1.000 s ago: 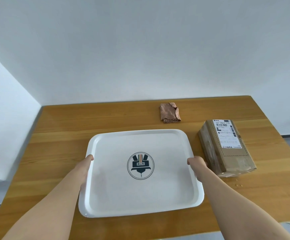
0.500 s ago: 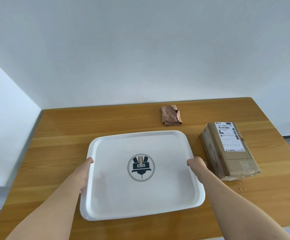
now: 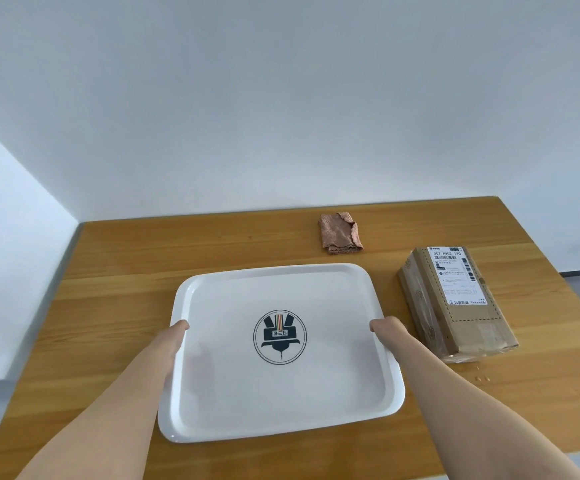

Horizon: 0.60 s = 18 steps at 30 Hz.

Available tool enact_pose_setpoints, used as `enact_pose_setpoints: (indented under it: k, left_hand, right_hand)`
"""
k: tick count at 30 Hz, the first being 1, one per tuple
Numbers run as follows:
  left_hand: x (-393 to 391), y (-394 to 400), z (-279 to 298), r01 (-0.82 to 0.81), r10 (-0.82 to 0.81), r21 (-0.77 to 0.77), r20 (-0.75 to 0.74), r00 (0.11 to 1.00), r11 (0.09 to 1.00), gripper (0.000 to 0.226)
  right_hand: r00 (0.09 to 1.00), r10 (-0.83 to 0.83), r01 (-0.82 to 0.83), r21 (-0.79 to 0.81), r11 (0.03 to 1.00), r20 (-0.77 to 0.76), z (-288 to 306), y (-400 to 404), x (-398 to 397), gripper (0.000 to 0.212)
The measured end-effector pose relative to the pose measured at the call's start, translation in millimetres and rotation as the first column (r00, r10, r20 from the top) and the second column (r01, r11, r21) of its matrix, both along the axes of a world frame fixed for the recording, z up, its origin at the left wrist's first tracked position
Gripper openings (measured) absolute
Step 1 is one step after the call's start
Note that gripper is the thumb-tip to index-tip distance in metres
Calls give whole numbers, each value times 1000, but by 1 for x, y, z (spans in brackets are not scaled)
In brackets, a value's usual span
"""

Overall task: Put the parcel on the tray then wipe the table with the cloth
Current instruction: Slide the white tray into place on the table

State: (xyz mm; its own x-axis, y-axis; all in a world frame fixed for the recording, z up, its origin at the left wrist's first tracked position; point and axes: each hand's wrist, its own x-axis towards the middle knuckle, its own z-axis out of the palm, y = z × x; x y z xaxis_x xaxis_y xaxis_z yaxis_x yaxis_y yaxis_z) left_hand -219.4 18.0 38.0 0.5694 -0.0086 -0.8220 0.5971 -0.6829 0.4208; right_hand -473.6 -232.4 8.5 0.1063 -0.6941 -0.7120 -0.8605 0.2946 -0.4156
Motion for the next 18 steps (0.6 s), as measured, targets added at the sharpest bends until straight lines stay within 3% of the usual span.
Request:
enact_pose_setpoints:
  k: [2,6,8,10,14,18]
  left_hand:
    - [-5,-3,15,34,-34,8,-15,999,999,52]
    - [-4,-17,27,83,-84,-42,-9,996,996,57]
    - [-6,-28,41,114,-112,-57,37,993,992,57]
    - [-8,-42,51,172,-166,-78,74,983,982,59]
    - [-21,-74,72,313,-294,-143,137,946,939,52]
    - [-42,-109,93,434,-401,-180,193,895,883,50]
  right_hand:
    - [1000,-13,14,60,998,-12,4,1,2,10]
    - [999,31,-30,33,999,-43,15,-2,7,51]
    - [998,36,-37,-29,999,-43,23,-4,8,60]
    - [999,41,-41,-65,997,2,29,-10,11,54]
    - [990,79,-59,-161,985,121,63,-12,9,20]
    - [987,52,-14,-244,970,152,87,-16,-1,27]
